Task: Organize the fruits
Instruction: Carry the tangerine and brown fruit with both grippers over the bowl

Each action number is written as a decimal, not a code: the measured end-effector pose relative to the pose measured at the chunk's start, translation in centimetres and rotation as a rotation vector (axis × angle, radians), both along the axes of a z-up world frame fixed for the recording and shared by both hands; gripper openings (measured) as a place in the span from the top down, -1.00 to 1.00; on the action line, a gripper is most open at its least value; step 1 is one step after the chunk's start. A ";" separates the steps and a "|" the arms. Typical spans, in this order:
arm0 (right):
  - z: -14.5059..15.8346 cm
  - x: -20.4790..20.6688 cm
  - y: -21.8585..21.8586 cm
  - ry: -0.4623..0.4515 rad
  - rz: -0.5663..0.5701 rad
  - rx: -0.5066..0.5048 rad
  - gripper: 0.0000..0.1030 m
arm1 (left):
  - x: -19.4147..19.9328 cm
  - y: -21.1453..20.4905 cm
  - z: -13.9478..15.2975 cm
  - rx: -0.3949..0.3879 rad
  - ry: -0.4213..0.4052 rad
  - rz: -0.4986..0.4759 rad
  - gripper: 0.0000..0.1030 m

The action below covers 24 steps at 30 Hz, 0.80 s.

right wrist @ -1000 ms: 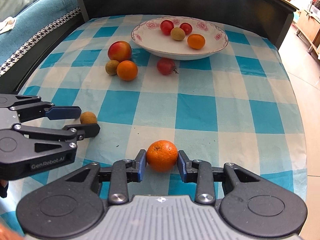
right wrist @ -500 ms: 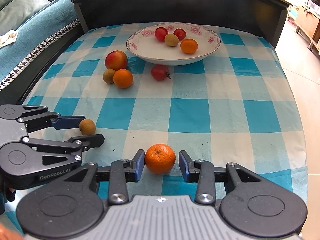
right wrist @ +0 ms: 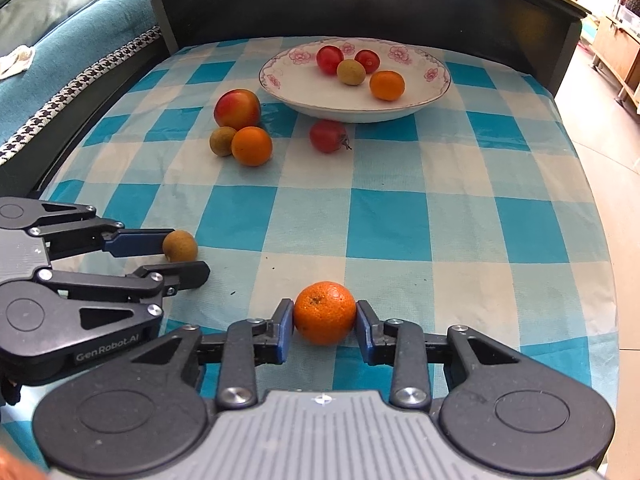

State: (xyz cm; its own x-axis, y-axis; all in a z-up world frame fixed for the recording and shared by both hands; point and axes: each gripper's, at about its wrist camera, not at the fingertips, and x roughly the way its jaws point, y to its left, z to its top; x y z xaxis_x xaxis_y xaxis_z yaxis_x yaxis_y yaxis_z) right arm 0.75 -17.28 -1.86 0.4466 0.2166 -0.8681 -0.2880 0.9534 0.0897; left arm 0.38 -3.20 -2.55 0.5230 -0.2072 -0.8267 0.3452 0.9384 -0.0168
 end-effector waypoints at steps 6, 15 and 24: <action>0.3 0.3 -0.6 0.001 -0.032 0.018 0.33 | 0.2 0.4 0.8 -0.034 0.004 0.013 0.38; 2.2 1.1 -0.2 -0.049 -0.037 0.068 0.33 | 1.6 0.1 2.6 -0.088 -0.025 0.015 0.38; 3.5 3.6 -1.1 -0.084 -0.101 0.118 0.33 | 4.1 -0.5 4.3 -0.129 -0.062 0.007 0.38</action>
